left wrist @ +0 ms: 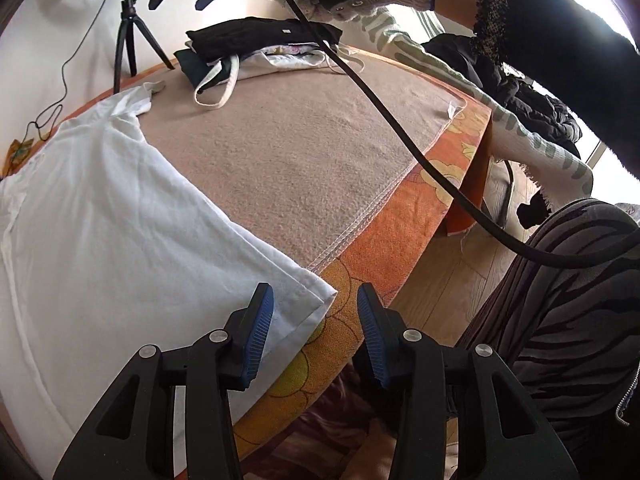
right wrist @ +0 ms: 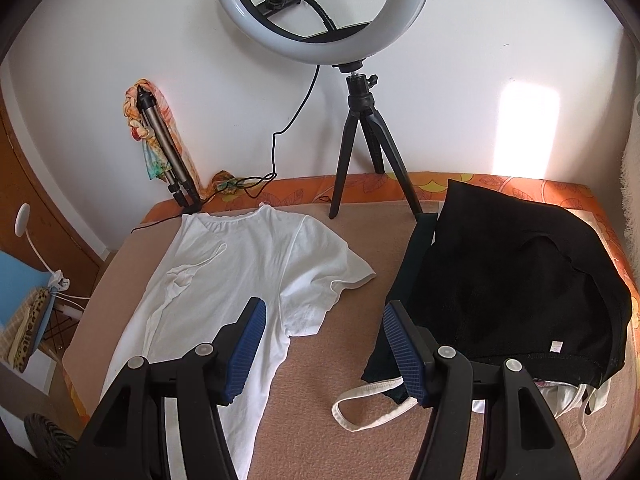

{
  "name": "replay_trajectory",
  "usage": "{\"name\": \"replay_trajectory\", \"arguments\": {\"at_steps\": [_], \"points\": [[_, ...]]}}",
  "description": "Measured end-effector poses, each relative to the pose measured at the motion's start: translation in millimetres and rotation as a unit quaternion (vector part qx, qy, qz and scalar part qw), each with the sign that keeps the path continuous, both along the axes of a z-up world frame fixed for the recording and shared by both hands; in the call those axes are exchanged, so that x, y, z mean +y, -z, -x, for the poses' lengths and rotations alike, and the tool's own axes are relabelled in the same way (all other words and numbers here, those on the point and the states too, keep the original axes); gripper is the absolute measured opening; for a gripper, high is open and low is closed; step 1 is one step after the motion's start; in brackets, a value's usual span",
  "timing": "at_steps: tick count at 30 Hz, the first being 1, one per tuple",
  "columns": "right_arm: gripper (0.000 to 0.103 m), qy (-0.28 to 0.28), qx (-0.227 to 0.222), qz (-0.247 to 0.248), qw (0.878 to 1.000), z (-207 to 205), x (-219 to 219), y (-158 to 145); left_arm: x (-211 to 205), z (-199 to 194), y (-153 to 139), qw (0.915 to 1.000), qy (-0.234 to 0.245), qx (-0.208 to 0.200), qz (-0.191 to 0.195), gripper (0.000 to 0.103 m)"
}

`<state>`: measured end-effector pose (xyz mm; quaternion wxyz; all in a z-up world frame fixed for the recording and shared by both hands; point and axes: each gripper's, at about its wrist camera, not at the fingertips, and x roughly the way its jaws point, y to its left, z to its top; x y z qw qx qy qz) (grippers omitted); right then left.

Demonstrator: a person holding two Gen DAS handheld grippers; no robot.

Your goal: Fold small clothes

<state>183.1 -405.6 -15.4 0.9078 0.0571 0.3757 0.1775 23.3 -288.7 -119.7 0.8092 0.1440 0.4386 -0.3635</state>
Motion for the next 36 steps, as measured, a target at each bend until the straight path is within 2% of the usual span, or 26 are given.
{"name": "replay_trajectory", "arguments": {"at_steps": [4, 6, 8, 10, 12, 15, 24, 29, 33, 35, 36], "points": [[0.064, -0.022, 0.011, -0.002, 1.0, -26.6, 8.5, 8.3, -1.1, -3.6, 1.2, 0.9999, -0.01, -0.01, 0.003, 0.042], [0.064, -0.033, 0.022, -0.001, 0.999, -44.6, 15.2, 15.4, 1.7, -7.7, 1.5, 0.9997, -0.018, -0.002, 0.018, 0.041], [0.064, -0.029, 0.031, 0.002, 0.999, -63.8, 20.9, 24.4, 5.5, -12.0, 1.4, 0.9992, -0.028, 0.004, 0.029, 0.031], [0.064, -0.024, 0.049, -0.001, 0.999, -84.6, 24.3, 37.4, 10.7, -18.2, 2.0, 0.9983, -0.035, 0.013, 0.044, 0.013], [0.064, -0.012, 0.067, -0.003, 0.998, -104.9, 25.5, 51.0, 19.0, -24.7, 3.7, 0.9957, -0.046, 0.035, 0.072, 0.007], [0.064, 0.007, 0.093, -0.008, 0.996, -130.6, 25.7, 71.2, 25.5, -27.0, 3.2, 0.9924, -0.06, 0.051, 0.095, 0.004], [0.06, 0.022, 0.123, 0.022, 0.992, -161.9, 31.5, 106.7, 36.7, -19.7, -11.0, 0.9875, -0.086, 0.041, 0.125, 0.003], [0.061, 0.011, 0.118, 0.033, 0.992, -162.1, 35.8, 109.1, 41.6, -20.5, -12.5, 0.9856, -0.092, 0.042, 0.136, 0.003], [0.061, 0.006, 0.118, 0.034, 0.992, -163.1, 35.5, 108.8, 28.5, -8.6, -22.2, 0.9912, -0.071, -0.012, 0.111, 0.003], [0.061, 0.006, 0.116, 0.039, 0.992, -162.8, 36.6, 109.0, 21.9, -6.8, -20.8, 0.9931, -0.066, -0.019, 0.095, 0.01], [0.061, 0.004, 0.115, 0.041, 0.993, -162.8, 37.4, 109.1, 18.7, -7.3, -17.9, 0.9941, -0.061, -0.013, 0.088, 0.021]]}}
